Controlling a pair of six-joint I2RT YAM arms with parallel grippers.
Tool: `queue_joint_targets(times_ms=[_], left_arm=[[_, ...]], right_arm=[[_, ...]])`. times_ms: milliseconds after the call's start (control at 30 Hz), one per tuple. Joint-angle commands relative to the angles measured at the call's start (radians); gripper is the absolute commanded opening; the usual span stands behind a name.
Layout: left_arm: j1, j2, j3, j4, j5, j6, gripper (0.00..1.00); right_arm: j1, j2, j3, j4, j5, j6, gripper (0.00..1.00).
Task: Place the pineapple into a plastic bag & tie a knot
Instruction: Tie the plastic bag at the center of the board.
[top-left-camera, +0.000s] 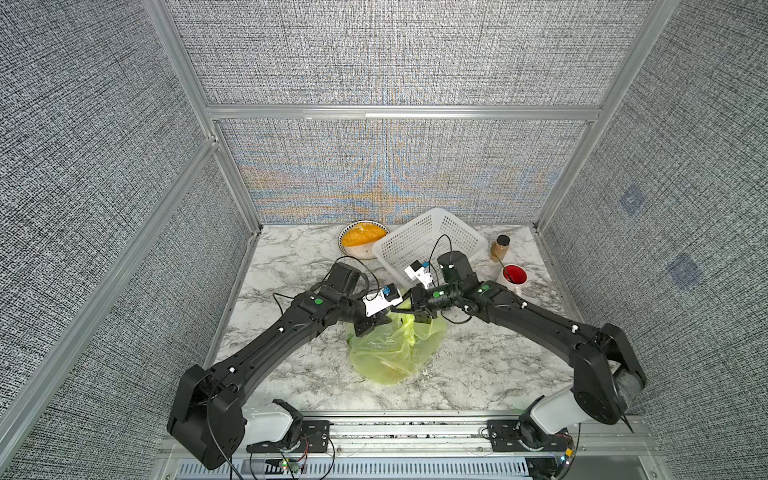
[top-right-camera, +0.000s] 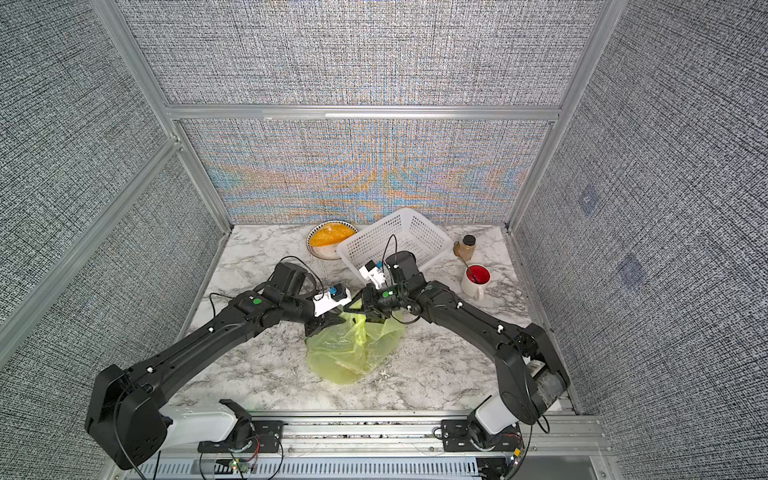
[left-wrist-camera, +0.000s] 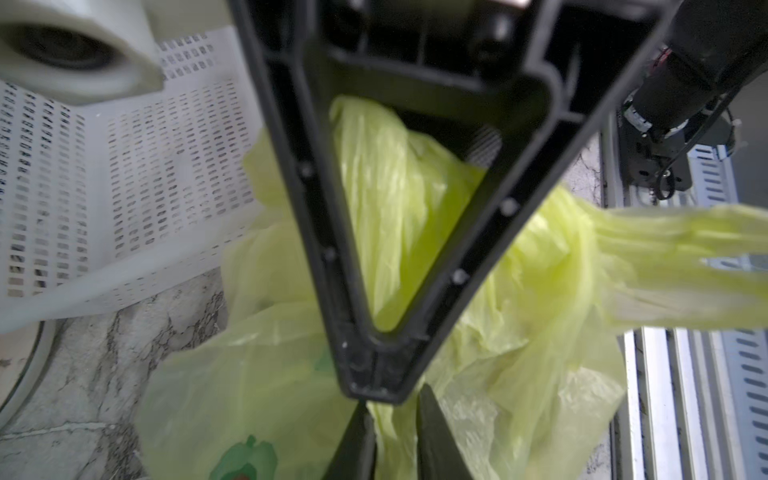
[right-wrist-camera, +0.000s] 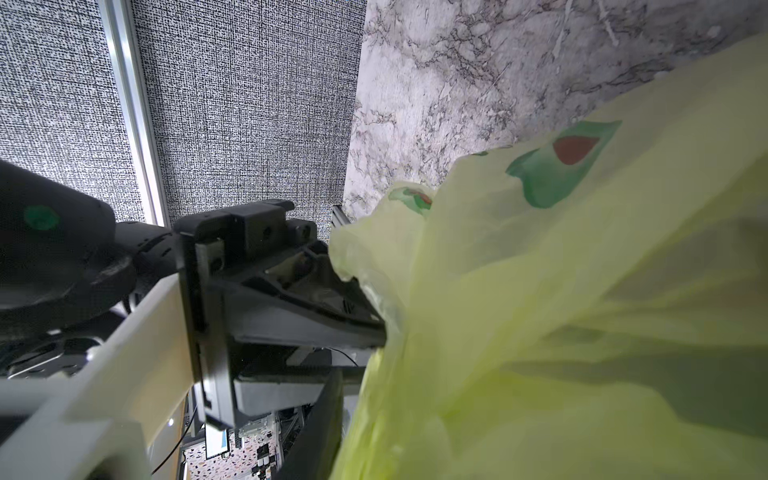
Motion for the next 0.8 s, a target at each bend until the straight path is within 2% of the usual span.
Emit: queue_joint_targets(times_ms=[0, 133, 400, 467, 633, 767], left_arm=[[-0.002, -0.025, -0.011, -0.022, 0.062, 0.001, 0.11], [-0.040, -0.052, -0.029, -0.020, 0.075, 0.008, 0.10], [-0.080, -0.061, -0.076, 0.105, 0.071, -0.089, 0.10], [-0.080, -0.080, -0.103, 0.157, 0.060, -0.127, 0.10], [-0.080, -0.122, -0.152, 0.194, 0.031, -0.166, 0.15], [-0.079, -0.150, -0.176, 0.191, -0.013, -0.188, 0.19]], right_arm=[[0.003, 0.007, 0.011, 0.035, -0.005, 0.016, 0.35], [0.015, 0.035, 0.032, 0.032, -0.011, 0.018, 0.41], [0.045, 0.076, 0.027, 0.142, -0.066, 0.092, 0.40], [0.040, 0.071, 0.014, 0.152, -0.081, 0.098, 0.36], [0.010, 0.055, -0.002, 0.105, -0.105, 0.063, 0.16], [-0.011, 0.058, 0.026, 0.035, -0.121, 0.010, 0.07]])
